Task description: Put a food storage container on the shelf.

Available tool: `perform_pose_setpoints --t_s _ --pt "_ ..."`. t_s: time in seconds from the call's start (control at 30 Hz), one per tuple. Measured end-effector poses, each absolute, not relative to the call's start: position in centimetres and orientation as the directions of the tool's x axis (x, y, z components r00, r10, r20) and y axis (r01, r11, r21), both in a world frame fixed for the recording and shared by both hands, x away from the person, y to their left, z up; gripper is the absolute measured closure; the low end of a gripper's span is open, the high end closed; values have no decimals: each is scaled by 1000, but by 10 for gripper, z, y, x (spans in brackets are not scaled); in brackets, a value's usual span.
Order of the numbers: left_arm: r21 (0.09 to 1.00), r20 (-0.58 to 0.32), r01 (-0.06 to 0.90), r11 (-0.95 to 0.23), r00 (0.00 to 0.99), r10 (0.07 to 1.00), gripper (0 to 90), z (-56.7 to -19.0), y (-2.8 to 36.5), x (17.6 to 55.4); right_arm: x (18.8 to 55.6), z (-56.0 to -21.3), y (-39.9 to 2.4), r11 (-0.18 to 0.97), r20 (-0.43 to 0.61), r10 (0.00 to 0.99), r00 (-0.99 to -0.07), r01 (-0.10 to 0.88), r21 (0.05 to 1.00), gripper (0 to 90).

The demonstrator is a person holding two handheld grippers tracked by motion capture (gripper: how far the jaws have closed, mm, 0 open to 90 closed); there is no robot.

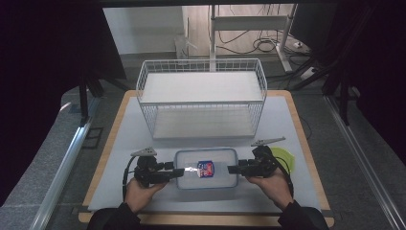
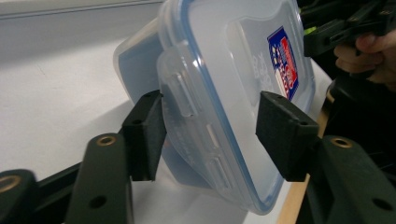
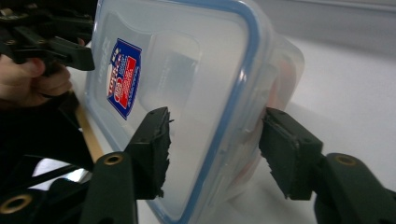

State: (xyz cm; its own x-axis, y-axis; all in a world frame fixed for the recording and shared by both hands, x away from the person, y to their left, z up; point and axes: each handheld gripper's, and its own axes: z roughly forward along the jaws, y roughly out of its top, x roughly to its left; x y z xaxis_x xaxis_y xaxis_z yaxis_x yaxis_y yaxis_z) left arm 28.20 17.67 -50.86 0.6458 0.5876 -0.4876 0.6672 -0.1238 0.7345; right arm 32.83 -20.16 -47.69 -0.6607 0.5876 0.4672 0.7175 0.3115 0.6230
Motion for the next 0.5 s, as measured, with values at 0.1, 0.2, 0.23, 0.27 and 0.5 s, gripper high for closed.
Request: perform_pose_setpoints --t_s 0.1,0.2,0.23,0.27,0.5 --pt "736 -481 665 -125 644 595 444 -508 176 281 328 -477 -203 305 477 584 -657 722 621 459" --pt "738 -472 662 -130 644 602 444 -506 174 280 328 -478 -205 278 503 586 -635 741 612 479" --pt "738 -474 663 -122 640 605 445 -506 174 281 328 -480 -206 261 521 582 -625 750 608 501" --pt "737 -476 665 -120 636 607 446 -505 174 281 328 -481 -208 239 543 580 -608 764 600 506" --pt "732 -490 674 -103 626 607 467 -504 175 284 324 -481 -208 210 536 594 -601 758 617 517"
